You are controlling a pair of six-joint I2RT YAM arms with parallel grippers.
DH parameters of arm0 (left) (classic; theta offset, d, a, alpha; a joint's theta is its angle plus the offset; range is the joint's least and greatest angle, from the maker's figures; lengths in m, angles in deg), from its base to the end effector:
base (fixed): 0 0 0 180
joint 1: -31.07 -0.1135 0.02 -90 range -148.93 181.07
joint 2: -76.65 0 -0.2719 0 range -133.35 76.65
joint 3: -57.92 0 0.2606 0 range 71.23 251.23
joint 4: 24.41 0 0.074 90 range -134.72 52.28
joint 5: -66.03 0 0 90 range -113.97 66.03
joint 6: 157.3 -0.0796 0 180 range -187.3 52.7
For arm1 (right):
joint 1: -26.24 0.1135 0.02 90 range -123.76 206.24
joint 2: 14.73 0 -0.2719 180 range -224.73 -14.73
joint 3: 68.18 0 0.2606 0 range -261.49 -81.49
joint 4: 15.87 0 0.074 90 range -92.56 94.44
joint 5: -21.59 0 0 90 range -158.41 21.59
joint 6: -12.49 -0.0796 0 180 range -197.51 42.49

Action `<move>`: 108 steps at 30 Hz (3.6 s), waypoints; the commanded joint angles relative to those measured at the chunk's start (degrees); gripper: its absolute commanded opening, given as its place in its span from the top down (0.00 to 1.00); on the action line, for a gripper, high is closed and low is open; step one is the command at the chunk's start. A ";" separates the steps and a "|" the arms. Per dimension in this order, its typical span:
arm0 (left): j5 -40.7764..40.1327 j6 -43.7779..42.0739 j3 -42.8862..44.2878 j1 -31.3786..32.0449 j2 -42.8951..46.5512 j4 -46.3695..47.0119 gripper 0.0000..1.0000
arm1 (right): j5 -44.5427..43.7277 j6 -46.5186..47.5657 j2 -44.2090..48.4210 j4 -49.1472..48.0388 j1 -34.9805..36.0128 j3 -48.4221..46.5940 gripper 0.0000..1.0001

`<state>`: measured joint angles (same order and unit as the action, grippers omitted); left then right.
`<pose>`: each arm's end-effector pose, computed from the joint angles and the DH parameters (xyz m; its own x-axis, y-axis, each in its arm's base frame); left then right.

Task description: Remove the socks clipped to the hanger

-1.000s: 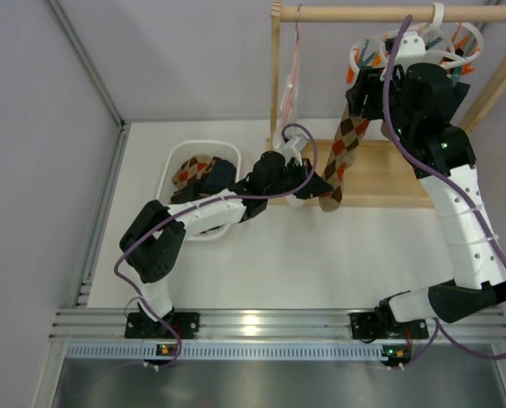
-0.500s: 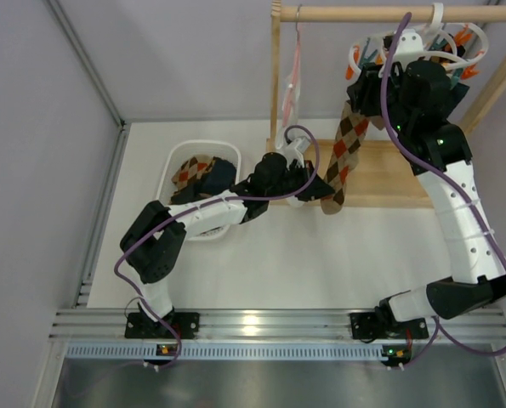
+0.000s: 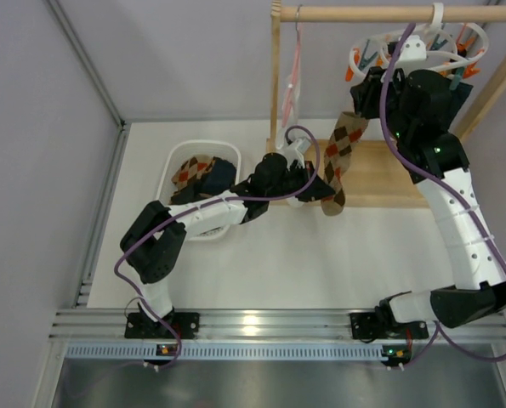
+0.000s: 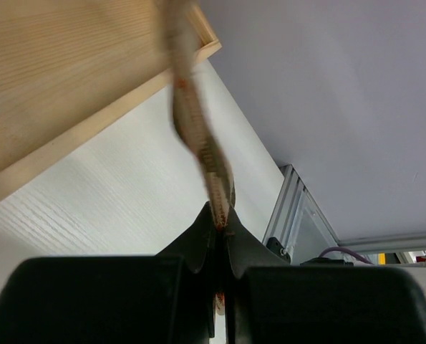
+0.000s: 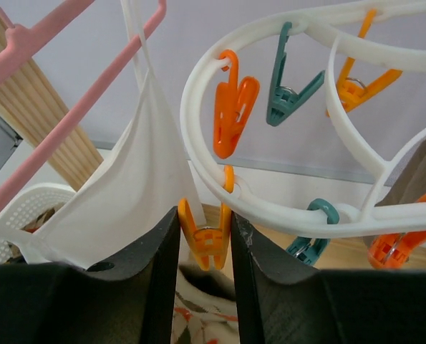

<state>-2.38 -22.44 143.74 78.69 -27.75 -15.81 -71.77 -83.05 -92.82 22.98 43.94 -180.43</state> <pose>0.3022 -0.3746 0.2682 -0.7396 -0.1625 -0.6531 0.5776 0.3448 -0.7399 0.3182 0.0966 0.5133 -0.1015 0.0688 -0.9925 -0.2392 0.9667 0.0914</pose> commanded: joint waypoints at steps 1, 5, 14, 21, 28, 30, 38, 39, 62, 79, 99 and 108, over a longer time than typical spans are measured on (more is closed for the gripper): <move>0.57 0.14 1.41 0.29 0.25 2.43 1.00 | 0.72 -1.75 3.89 -4.96 -0.73 2.25 0.98; 0.83 0.14 1.32 0.37 -0.01 2.43 1.00 | 0.63 -3.25 5.49 -6.99 -0.64 4.01 1.00; 5.48 -1.35 -0.61 3.79 4.19 2.43 1.00 | 1.16 -3.42 6.89 -5.67 -0.64 6.02 0.54; 5.92 -4.86 -10.63 5.47 14.57 2.17 1.00 | 1.77 -3.42 12.51 -5.15 -0.64 9.63 0.30; 9.19 -12.14 -14.41 5.47 23.69 -8.68 1.00 | -1.39 -3.95 19.80 -1.29 -0.82 14.47 0.09; 2.36 -15.83 -15.03 5.47 27.48 -13.97 1.00 | -2.18 -4.56 22.08 0.21 -0.91 16.14 0.07; -39.74 -17.62 -16.00 5.29 47.94 -37.97 1.00 | -4.03 -7.02 30.44 1.44 -1.08 21.94 0.01; -46.30 -16.83 -16.00 4.95 49.10 -39.21 1.00 | -3.77 -6.94 31.40 1.79 -0.99 22.12 0.01; -29.76 -11.90 -2.12 -32.32 24.17 -41.43 1.00 | -2.27 -5.71 35.72 3.91 -1.08 29.67 0.01; -28.88 -8.48 2.03 -34.96 18.35 -41.42 0.47 | -4.81 -5.62 36.07 4.43 -1.17 30.21 0.01; -25.89 -11.91 -13.87 -13.44 46.38 -40.63 0.02 | 5.09 -11.32 30.10 4.61 -22.16 30.90 0.01; -27.47 -13.39 -20.65 7.73 47.55 -30.19 0.02 | 5.21 -17.31 35.71 -1.28 -27.27 38.72 0.01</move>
<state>-28.55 -34.09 124.24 80.04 20.95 -55.06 -67.05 -97.30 -61.06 26.23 17.71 -142.81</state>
